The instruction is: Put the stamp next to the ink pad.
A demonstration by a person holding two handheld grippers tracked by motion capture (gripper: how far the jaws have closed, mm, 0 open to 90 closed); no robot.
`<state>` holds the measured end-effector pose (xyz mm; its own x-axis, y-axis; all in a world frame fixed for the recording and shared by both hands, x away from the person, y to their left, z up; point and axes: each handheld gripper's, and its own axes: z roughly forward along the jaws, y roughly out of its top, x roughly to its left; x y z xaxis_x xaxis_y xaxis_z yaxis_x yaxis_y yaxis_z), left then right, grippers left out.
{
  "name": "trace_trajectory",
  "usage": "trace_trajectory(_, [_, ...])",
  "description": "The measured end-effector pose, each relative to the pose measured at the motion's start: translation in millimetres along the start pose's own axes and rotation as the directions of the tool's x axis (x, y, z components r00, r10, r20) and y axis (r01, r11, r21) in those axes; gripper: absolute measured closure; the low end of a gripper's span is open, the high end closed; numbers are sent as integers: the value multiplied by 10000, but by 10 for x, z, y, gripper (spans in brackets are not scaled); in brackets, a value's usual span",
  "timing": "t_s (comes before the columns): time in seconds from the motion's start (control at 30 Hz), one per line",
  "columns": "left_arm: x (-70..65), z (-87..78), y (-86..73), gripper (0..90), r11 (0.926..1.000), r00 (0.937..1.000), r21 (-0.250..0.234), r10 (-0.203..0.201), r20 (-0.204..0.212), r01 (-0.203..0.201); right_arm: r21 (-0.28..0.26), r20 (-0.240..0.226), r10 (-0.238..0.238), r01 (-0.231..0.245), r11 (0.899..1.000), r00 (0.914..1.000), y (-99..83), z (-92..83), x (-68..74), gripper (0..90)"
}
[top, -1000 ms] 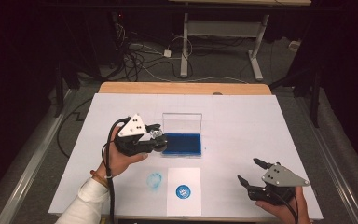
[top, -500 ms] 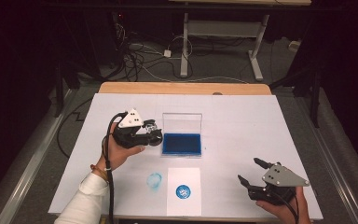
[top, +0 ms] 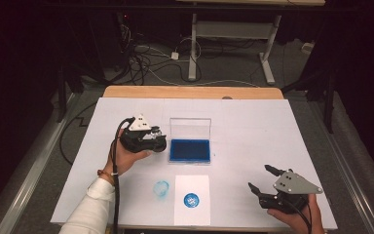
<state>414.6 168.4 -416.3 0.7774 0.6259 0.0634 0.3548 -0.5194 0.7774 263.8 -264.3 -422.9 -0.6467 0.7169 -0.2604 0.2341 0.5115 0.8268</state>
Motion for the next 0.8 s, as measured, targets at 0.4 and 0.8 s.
trace_trajectory(0.4, [67,128,-90,540,9989,9996,359,-289,-15,289,37,-10,-69,69,10000,10000,-1,2,-6,263])
trace_trajectory(0.8, [33,215,-139,540,9972,9999,744,-63,-157,75,53,-99,-132,133,9999,9999,-3,1,9,267])
